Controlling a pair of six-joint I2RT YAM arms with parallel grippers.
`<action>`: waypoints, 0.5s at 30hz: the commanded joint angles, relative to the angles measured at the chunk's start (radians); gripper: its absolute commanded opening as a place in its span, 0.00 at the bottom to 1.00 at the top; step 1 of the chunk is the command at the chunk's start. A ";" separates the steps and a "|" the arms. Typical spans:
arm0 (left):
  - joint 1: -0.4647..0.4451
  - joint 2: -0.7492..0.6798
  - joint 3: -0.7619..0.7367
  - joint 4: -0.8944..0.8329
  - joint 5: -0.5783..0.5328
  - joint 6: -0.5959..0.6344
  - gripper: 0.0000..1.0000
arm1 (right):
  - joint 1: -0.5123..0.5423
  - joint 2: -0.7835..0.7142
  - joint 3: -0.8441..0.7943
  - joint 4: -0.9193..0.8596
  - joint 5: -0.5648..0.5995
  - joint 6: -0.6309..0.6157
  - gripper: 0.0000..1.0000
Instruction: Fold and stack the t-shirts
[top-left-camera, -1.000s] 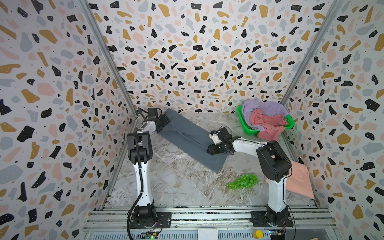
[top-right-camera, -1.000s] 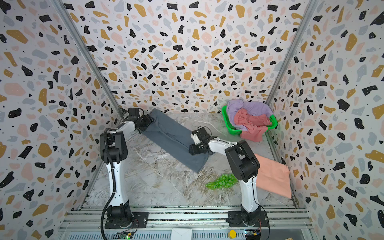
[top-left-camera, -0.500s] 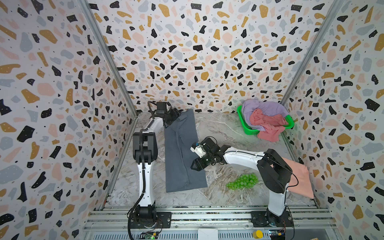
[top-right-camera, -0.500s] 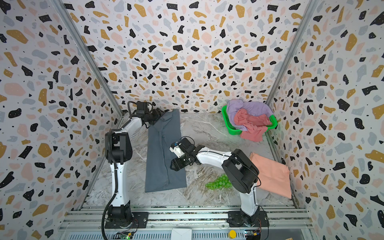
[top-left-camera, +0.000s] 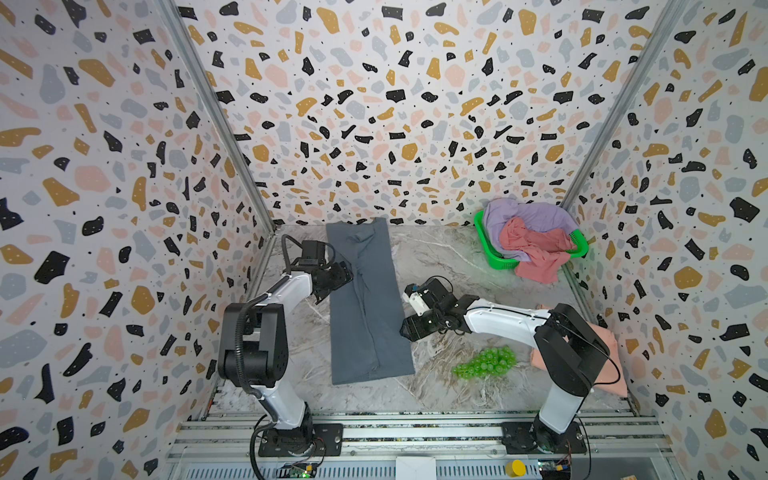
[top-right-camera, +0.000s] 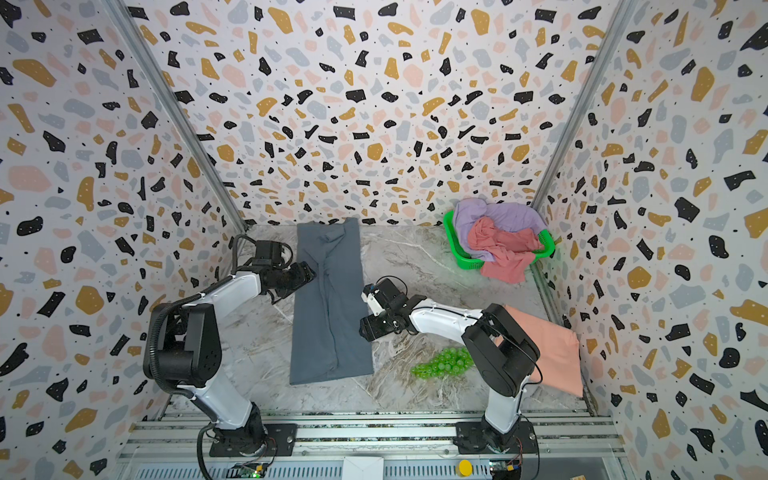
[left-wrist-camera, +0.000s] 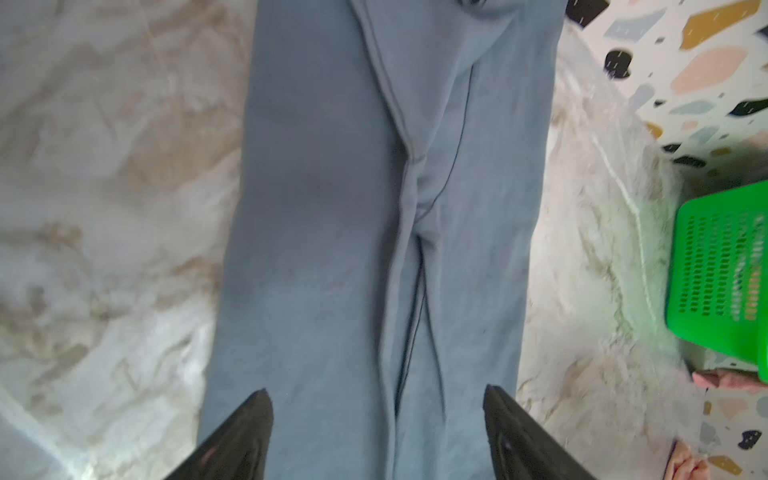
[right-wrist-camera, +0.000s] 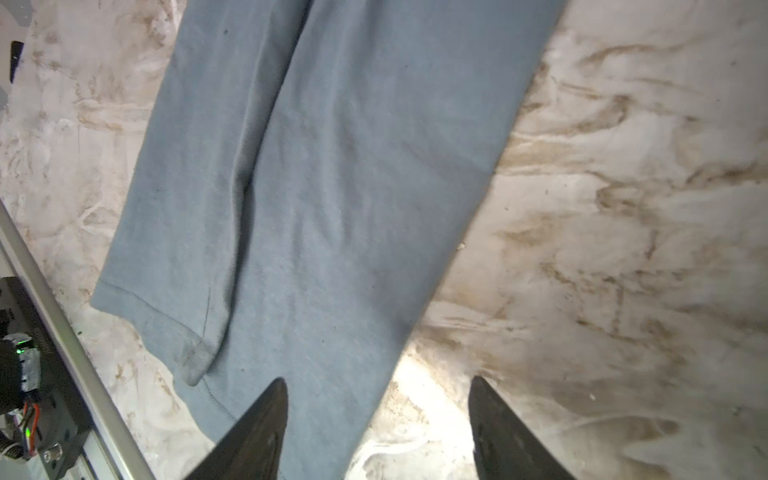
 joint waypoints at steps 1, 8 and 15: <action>-0.013 -0.018 -0.035 0.083 -0.010 0.049 0.80 | 0.048 -0.050 -0.038 0.093 0.004 0.013 0.68; -0.014 0.205 0.283 0.092 0.008 0.074 0.80 | 0.168 0.003 -0.096 0.224 0.098 0.021 0.66; -0.018 0.492 0.606 0.092 -0.007 0.039 0.80 | 0.234 0.094 -0.082 0.202 0.120 0.060 0.64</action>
